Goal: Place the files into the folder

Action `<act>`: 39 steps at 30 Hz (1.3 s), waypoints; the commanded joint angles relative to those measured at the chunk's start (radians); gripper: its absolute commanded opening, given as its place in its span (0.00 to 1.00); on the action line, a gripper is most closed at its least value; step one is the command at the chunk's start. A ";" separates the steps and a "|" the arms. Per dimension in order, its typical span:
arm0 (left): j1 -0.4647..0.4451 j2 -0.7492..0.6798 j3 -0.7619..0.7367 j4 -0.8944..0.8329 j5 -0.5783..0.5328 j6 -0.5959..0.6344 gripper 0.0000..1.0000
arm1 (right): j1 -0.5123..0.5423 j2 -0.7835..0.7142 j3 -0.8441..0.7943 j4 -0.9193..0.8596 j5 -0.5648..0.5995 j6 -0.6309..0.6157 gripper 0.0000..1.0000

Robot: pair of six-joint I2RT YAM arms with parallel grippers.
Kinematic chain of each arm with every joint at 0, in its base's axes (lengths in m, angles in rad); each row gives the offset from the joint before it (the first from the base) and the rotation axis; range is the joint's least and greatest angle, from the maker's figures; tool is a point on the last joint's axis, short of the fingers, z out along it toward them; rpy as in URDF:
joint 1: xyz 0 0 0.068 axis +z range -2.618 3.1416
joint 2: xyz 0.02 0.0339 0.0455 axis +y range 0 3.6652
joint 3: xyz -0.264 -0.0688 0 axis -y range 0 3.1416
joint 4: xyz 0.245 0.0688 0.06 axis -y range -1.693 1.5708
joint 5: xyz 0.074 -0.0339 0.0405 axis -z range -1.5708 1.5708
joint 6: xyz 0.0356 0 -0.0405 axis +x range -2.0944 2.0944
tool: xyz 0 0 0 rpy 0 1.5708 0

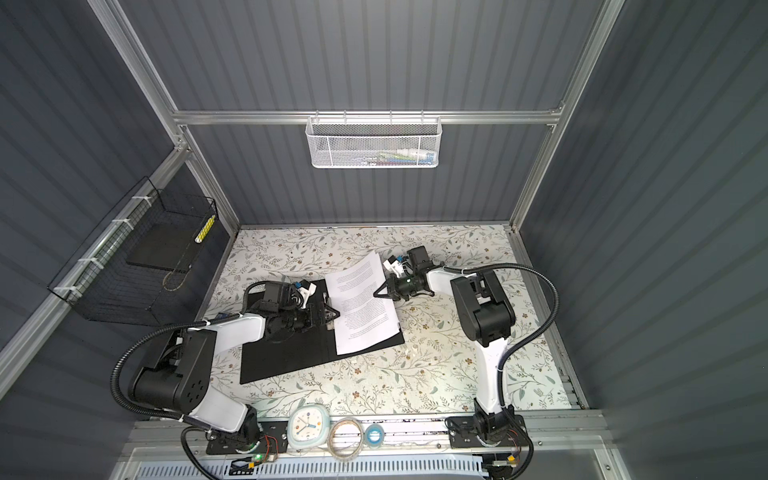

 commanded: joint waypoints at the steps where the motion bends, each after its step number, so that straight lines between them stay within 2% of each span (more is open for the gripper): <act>1: -0.007 0.017 0.007 -0.005 0.029 0.023 0.99 | 0.009 0.004 0.020 -0.021 0.014 -0.013 0.00; 18: -0.029 0.049 0.003 0.059 0.064 -0.001 0.99 | 0.021 0.013 0.006 0.018 0.043 0.013 0.00; 28: -0.029 0.065 0.020 0.029 0.061 0.025 0.99 | 0.028 0.028 0.034 -0.034 0.065 -0.029 0.01; 34: -0.029 0.061 0.043 -0.021 0.044 0.049 0.99 | 0.034 0.035 0.064 -0.092 0.086 -0.065 0.13; 39: -0.029 0.028 0.051 -0.063 0.014 0.054 0.99 | 0.035 0.023 0.085 -0.165 0.133 -0.099 0.33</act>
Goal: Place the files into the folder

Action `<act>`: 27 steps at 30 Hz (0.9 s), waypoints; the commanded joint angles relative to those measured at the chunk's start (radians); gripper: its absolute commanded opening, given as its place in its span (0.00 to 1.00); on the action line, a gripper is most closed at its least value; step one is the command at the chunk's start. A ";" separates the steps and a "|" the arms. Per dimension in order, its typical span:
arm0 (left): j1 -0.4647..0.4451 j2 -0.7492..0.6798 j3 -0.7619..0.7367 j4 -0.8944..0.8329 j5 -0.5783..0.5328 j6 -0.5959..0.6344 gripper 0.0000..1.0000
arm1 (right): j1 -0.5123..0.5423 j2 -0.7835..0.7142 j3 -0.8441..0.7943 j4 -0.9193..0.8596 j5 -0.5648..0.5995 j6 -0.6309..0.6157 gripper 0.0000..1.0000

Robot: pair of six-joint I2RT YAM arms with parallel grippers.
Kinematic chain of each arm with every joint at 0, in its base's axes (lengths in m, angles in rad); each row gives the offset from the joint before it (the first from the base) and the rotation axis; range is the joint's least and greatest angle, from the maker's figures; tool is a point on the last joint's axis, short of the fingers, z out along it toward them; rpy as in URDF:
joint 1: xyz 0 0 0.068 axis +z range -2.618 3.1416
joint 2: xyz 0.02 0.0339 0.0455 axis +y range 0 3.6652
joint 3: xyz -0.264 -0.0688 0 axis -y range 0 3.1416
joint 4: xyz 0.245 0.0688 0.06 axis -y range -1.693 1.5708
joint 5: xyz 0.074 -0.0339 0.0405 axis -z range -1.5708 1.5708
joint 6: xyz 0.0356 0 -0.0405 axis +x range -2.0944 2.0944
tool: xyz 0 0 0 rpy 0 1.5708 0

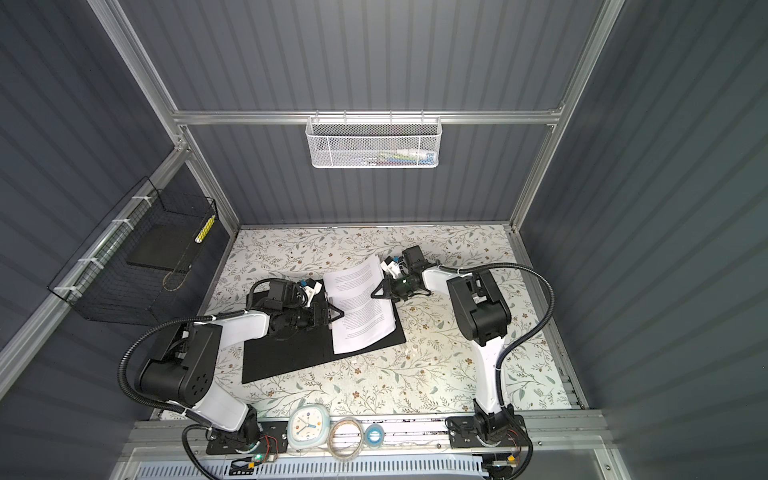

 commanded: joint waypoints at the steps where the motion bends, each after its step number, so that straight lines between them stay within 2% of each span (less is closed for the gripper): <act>1: -0.008 -0.022 0.019 -0.087 -0.040 0.031 0.99 | 0.007 -0.006 0.027 -0.091 0.066 -0.049 0.33; 2: -0.008 -0.030 0.019 -0.096 -0.052 0.032 0.99 | 0.007 -0.015 0.028 -0.115 0.096 -0.058 0.34; 5: -0.008 -0.056 0.032 -0.155 -0.112 0.032 0.99 | 0.005 -0.044 0.022 -0.154 0.187 -0.072 0.53; 7: -0.008 -0.084 0.045 -0.190 -0.149 0.026 0.99 | 0.004 -0.058 0.034 -0.188 0.244 -0.078 0.54; 12: -0.007 -0.135 0.151 -0.337 -0.246 0.024 0.99 | -0.009 -0.120 0.038 -0.261 0.424 -0.077 0.67; 15: -0.006 -0.162 0.201 -0.382 -0.314 0.020 0.99 | -0.022 -0.162 0.032 -0.287 0.477 -0.084 0.71; 19: -0.006 -0.128 0.259 -0.375 -0.414 0.016 0.99 | -0.023 -0.178 0.016 -0.268 0.458 -0.084 0.73; 23: -0.006 -0.014 0.328 -0.332 -0.411 0.015 0.99 | -0.022 -0.138 0.039 -0.204 0.414 -0.067 0.74; 27: -0.006 0.098 0.394 -0.307 -0.410 0.014 1.00 | -0.018 -0.081 0.106 -0.172 0.422 -0.057 0.75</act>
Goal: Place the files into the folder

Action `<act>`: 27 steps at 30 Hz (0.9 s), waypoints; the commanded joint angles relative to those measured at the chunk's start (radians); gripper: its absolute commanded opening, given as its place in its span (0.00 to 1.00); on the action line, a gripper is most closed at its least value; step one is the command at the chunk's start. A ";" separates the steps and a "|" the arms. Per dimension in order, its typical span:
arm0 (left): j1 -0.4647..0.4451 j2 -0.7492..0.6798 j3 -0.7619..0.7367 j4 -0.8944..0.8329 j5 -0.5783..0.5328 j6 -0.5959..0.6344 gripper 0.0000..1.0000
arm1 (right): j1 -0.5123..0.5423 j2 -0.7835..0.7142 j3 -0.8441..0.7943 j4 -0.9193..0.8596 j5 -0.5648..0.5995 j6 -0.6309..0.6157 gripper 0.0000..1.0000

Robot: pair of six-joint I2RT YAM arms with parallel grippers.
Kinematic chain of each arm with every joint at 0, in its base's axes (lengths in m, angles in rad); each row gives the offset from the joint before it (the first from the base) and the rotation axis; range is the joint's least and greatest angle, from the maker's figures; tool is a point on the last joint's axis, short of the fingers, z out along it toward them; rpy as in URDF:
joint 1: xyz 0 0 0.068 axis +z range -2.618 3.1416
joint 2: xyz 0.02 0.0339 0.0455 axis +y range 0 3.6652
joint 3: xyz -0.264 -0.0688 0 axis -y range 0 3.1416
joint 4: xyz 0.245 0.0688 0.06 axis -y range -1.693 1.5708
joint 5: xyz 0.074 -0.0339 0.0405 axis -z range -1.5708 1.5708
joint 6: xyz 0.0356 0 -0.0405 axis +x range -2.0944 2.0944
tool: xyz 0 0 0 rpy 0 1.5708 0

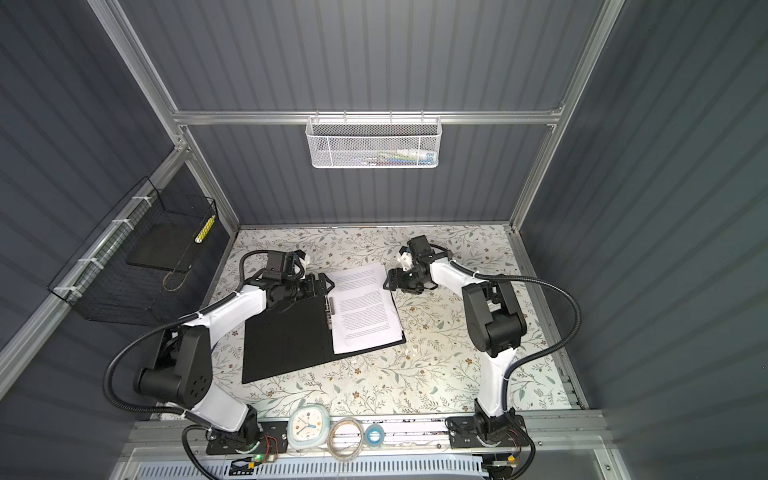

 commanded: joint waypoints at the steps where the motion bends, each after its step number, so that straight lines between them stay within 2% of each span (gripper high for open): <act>1: -0.002 0.075 0.052 0.001 -0.029 0.004 0.99 | 0.004 0.051 0.068 0.039 -0.002 0.007 0.75; 11: -0.002 0.227 0.136 0.051 -0.001 -0.001 0.99 | 0.012 0.177 0.211 0.033 0.047 0.033 0.77; 27: -0.003 0.257 0.187 0.033 0.035 0.020 0.99 | 0.048 0.273 0.308 0.031 0.057 0.077 0.79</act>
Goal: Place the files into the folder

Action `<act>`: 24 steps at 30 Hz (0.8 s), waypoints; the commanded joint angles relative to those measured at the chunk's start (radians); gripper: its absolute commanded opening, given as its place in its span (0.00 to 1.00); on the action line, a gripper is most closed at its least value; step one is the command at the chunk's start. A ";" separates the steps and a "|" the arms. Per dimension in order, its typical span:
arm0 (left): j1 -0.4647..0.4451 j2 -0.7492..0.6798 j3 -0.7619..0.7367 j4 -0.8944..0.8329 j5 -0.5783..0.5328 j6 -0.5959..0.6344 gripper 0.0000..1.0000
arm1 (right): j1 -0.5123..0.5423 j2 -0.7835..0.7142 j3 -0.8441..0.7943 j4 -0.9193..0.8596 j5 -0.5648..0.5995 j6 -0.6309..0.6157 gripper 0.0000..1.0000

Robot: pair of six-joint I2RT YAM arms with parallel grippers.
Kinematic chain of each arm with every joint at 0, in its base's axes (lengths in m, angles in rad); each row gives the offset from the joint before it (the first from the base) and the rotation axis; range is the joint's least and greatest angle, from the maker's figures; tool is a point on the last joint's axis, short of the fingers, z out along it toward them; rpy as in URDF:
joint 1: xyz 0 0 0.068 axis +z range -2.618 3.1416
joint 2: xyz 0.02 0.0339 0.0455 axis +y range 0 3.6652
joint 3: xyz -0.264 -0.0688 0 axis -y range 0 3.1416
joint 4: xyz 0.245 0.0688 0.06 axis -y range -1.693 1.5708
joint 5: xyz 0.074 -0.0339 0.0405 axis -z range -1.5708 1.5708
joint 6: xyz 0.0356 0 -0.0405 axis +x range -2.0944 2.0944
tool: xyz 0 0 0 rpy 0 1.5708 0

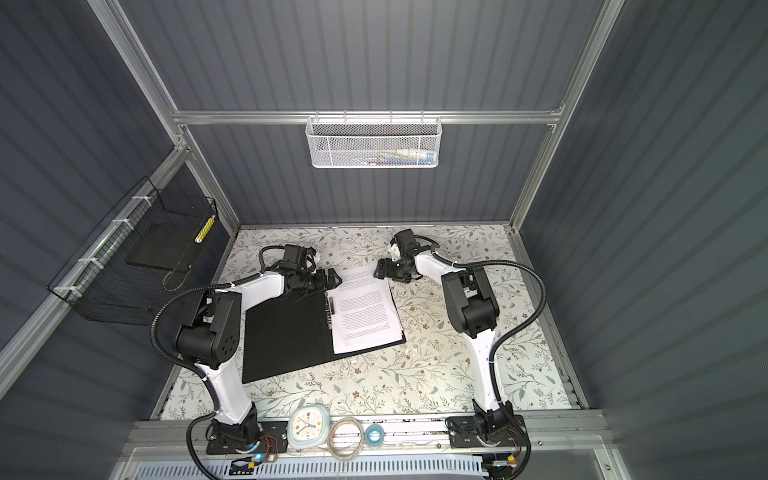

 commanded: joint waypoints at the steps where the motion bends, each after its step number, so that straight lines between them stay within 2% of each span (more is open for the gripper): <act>1: -0.002 0.015 0.034 -0.013 0.027 0.021 0.99 | 0.014 0.022 0.032 -0.010 0.006 0.022 0.79; 17: -0.005 0.080 0.084 -0.019 0.039 0.029 0.99 | 0.025 0.027 -0.002 0.038 0.015 0.048 0.80; 24: -0.018 0.096 0.128 -0.019 0.097 0.039 0.99 | 0.027 0.013 -0.014 0.056 0.006 0.066 0.80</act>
